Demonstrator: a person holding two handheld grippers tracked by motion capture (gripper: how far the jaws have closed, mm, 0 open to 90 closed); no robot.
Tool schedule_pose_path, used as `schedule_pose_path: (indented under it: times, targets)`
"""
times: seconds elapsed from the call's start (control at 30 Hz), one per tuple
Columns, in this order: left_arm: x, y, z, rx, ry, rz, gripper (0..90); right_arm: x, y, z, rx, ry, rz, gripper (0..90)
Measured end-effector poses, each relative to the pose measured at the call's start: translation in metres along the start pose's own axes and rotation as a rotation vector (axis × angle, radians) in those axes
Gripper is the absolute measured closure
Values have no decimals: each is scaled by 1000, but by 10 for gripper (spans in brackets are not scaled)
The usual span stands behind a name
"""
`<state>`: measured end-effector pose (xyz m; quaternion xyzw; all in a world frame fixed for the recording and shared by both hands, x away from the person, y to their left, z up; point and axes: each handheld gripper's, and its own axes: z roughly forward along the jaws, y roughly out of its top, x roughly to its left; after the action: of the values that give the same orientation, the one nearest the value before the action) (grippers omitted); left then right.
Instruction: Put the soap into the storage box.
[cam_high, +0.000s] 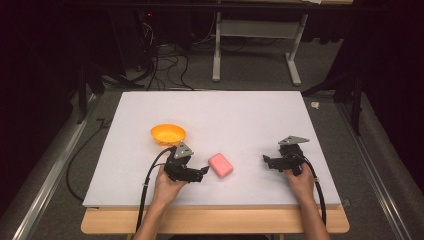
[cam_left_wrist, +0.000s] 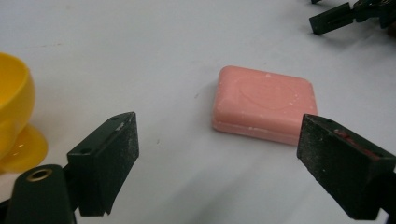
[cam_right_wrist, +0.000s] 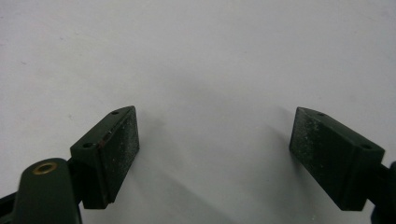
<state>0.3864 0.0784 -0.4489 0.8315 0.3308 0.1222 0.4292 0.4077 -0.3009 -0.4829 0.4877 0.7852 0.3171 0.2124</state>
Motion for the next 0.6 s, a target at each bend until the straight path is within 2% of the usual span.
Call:
schedule_pose_path:
  times: [0.23, 0.43, 0.5, 0.53, 0.6]
  targets:
    - [-8, 6, 9, -1, -32, 2, 108, 0, 0, 0, 0, 0, -2, 166]
    - [-21, 16, 19, 5, -61, 40, 96, 0, 0, 0, 0, 1, -2, 166]
    - [-23, 17, 21, 10, -63, 47, 96, 0, 0, 0, 0, 0, -2, 166]
    - [-27, 20, 25, 23, -61, 68, 94, 0, 0, 0, 0, 0, -2, 166]
    - [-28, 21, 27, 27, -65, 71, 94, 0, 0, 0, 0, 0, -2, 166]
